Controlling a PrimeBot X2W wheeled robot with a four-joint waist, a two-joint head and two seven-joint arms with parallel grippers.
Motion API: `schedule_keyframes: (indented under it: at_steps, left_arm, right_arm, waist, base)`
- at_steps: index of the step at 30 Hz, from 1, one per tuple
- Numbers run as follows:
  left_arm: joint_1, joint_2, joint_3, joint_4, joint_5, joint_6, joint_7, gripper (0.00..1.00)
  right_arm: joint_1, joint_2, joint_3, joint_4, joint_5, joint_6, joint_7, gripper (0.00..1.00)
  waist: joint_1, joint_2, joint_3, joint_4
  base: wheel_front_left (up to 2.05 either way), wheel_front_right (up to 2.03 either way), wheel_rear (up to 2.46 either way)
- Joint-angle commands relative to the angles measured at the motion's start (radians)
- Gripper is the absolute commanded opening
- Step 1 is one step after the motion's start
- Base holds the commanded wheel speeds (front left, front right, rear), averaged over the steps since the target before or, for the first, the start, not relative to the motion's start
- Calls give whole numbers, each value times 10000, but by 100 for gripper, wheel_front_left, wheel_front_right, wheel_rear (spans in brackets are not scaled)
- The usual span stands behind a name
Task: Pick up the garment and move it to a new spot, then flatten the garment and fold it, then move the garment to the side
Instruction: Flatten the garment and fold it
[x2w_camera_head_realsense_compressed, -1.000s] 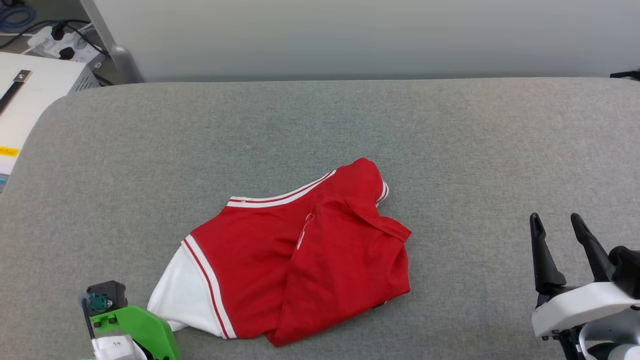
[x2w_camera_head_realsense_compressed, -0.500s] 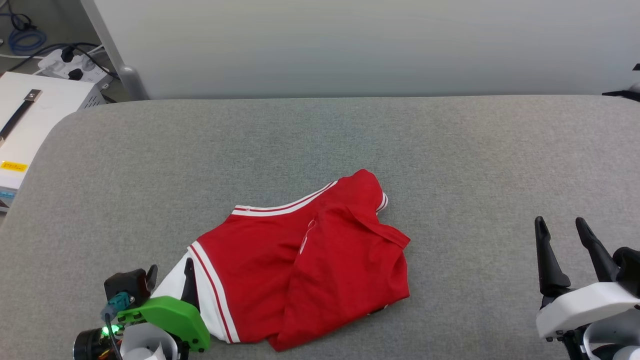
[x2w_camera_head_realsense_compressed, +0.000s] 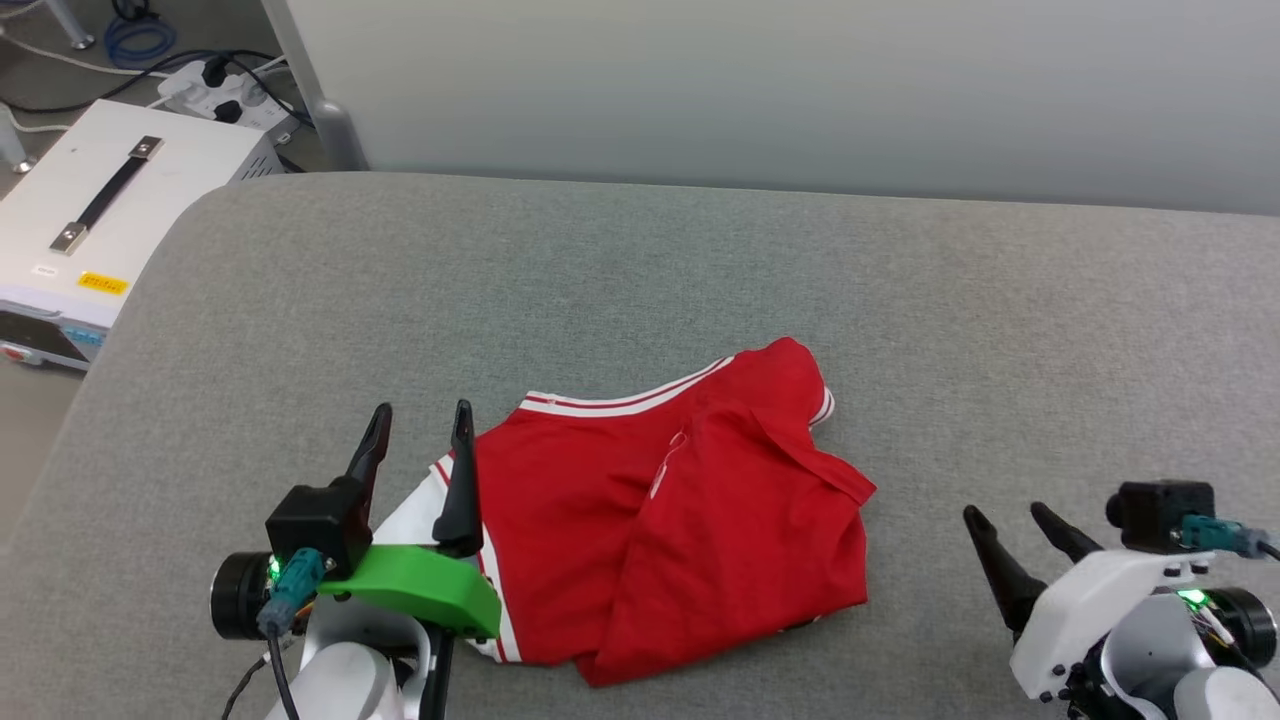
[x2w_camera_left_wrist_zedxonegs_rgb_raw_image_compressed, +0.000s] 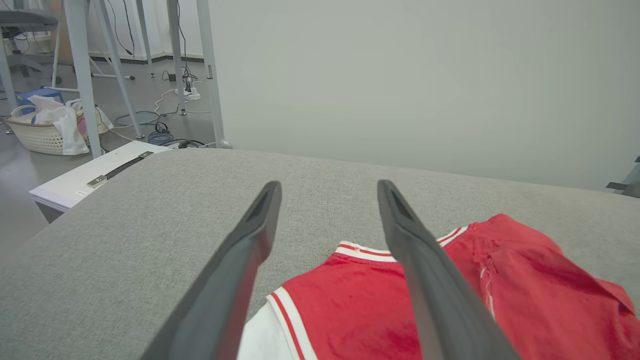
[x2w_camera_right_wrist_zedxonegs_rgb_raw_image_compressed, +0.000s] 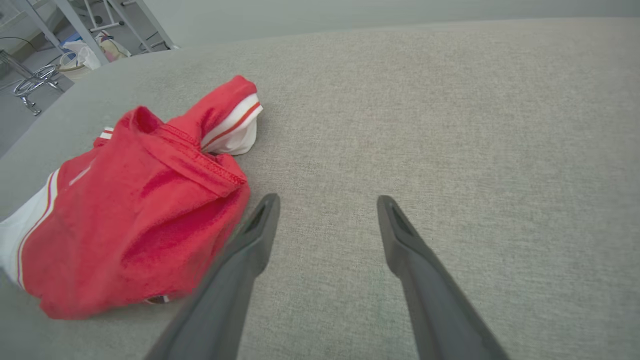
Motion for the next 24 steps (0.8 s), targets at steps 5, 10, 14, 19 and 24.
schedule_keyframes:
  at_steps: [5,10,14,19,24]
  left_arm:
    - [148,-130,-230,-750,443,133,-54,100]
    - [117,-283,-393,-1011,569,139,-58,100]
    - [70,-414,-455,-1041,620,133,-62,100]
    - [43,-556,-438,-990,648,89,-67,100]
    - [78,-626,-334,-960,687,61,-69,100]
  right_arm:
    - [-1117,-815,1206,556,769,-7,1128,100]
    - [-2257,-1561,2396,1153,1410,-7,2300,100]
    - [-3068,-2101,3467,1537,1917,-7,3048,100]
    - [-3634,-2558,4696,2253,2630,-7,4035,100]
    - [-3916,-2793,5107,2621,3068,-7,4003,0]
  waist:
    - [0,0,170,596]
    - [0,0,381,1151]
    - [0,0,532,1469]
    - [0,0,648,1648]
    - [0,0,687,1595]
  base:
    - [0,0,0]
    - [0,0,0]
    - [0,0,0]
    - [0,0,0]
    - [0,0,0]
